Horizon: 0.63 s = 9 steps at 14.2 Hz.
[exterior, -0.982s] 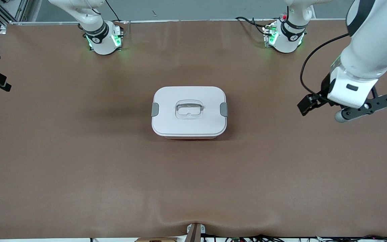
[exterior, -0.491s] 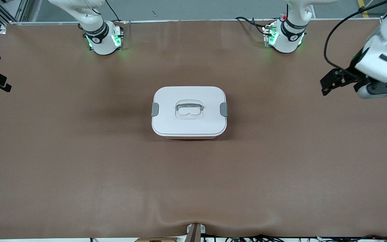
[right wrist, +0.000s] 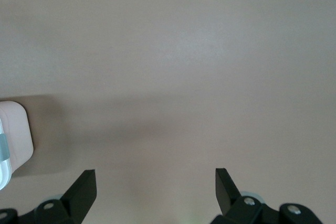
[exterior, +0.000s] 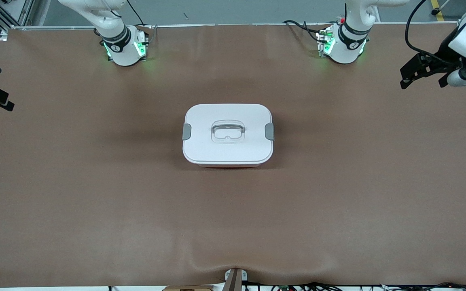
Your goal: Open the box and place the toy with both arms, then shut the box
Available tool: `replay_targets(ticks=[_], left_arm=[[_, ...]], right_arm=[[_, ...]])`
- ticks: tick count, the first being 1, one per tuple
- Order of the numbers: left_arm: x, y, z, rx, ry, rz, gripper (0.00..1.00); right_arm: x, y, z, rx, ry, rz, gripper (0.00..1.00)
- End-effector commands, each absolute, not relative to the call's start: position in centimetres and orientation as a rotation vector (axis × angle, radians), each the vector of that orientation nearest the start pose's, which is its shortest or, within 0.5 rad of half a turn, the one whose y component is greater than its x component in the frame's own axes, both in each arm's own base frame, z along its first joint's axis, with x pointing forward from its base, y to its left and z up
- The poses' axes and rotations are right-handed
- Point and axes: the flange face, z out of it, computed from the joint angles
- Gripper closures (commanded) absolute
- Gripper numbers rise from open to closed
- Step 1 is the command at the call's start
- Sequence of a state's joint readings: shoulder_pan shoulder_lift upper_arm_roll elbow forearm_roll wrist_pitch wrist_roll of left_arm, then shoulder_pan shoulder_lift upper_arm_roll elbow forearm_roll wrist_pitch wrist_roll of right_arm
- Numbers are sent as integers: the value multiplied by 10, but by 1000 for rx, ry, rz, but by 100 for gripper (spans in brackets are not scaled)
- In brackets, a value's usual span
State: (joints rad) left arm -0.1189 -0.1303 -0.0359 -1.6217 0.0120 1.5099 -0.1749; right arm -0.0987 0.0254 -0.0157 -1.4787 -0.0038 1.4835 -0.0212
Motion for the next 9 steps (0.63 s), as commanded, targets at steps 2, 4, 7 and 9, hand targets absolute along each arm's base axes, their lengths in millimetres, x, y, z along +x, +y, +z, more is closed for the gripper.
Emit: replay_targets(ticks=[2, 4, 7, 9], left_arm=[[494, -72, 662, -3129, -11, -27, 0], [493, -73, 665, -3128, -2, -37, 0], [492, -74, 665, -3126, 8, -35, 0], [491, -74, 664, -3124, 10, -33, 0]], right_arm=[[550, -65, 648, -3134, 178, 34, 0], [550, -65, 648, -3138, 174, 34, 0], [550, -65, 647, -3141, 174, 39, 0], [551, -64, 647, -3141, 174, 37, 0]])
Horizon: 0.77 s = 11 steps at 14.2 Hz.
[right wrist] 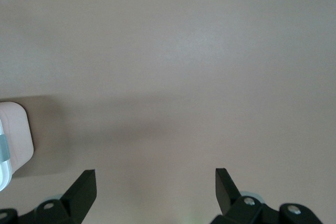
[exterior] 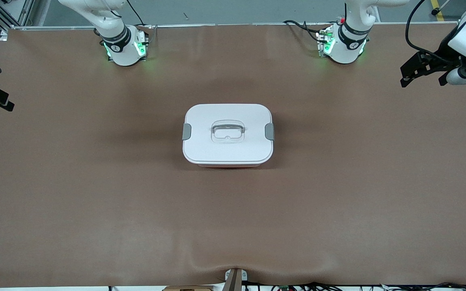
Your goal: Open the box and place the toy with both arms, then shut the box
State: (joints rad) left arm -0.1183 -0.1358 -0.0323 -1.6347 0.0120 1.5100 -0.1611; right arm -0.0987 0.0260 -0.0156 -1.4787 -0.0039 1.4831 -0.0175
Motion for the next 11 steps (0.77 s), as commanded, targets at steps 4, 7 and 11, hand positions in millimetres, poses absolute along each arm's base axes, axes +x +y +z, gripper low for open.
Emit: replay_targets(ticks=[4, 7, 11], left_arm=[[489, -67, 662, -3119, -10, 7, 0], [483, -64, 664, -3119, -15, 3, 0], [483, -64, 663, -3119, -17, 5, 0]], right_arm=[[551, -63, 646, -3141, 167, 44, 0], [550, -64, 637, -3134, 176, 82, 0], [549, -71, 636, -3133, 181, 87, 0]])
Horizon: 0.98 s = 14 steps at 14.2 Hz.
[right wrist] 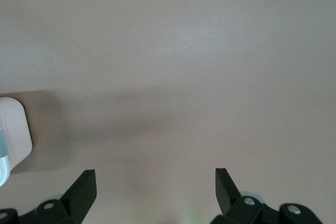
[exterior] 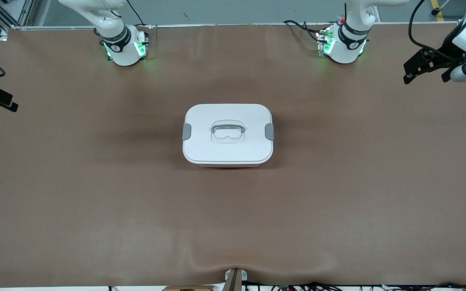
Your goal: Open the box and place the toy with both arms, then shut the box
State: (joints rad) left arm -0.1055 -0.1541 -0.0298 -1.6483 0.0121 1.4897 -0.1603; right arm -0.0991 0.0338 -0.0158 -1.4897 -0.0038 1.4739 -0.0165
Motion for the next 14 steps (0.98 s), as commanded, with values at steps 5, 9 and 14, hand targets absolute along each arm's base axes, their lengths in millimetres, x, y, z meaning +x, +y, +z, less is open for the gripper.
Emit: replay_targets(ticks=[5, 9, 14], left_arm=[[481, -65, 662, -3118, -13, 10, 0], [486, -63, 660, -3120, -17, 17, 0], [496, -63, 649, -3125, -6, 43, 0]], right_arm=[[553, -74, 628, -3131, 193, 101, 0], [555, -65, 629, -3132, 173, 89, 0], [556, -67, 632, -3132, 183, 60, 0]])
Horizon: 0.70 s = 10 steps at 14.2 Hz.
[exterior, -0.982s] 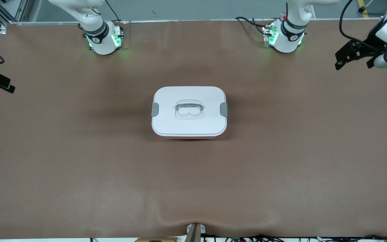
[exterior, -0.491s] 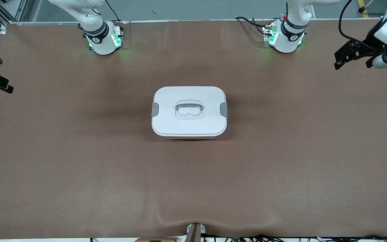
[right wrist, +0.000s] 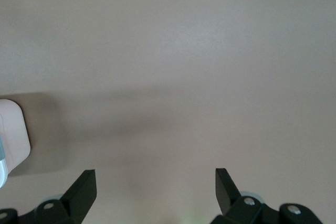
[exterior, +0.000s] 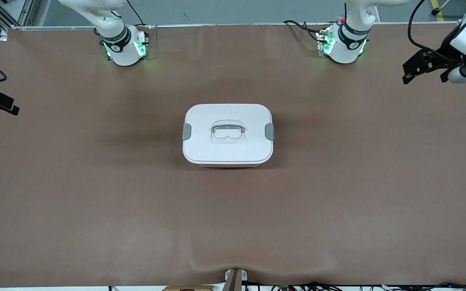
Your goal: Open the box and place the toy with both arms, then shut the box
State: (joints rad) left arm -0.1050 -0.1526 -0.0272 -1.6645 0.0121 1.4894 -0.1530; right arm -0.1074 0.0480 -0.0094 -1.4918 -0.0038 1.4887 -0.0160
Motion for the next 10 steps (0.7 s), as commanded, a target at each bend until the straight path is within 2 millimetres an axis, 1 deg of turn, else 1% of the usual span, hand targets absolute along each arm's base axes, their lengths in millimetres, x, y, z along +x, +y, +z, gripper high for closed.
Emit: replay_targets(ticks=[1, 3, 10], left_arm=[[497, -63, 647, -3127, -4, 45, 0], [498, -63, 652, -3126, -4, 31, 0], [502, -69, 650, -3139, 17, 2, 0]], right_arm=[[556, -67, 632, -3130, 185, 55, 0], [556, -69, 633, -3131, 187, 50, 0], [557, -64, 633, -3133, 173, 43, 0]])
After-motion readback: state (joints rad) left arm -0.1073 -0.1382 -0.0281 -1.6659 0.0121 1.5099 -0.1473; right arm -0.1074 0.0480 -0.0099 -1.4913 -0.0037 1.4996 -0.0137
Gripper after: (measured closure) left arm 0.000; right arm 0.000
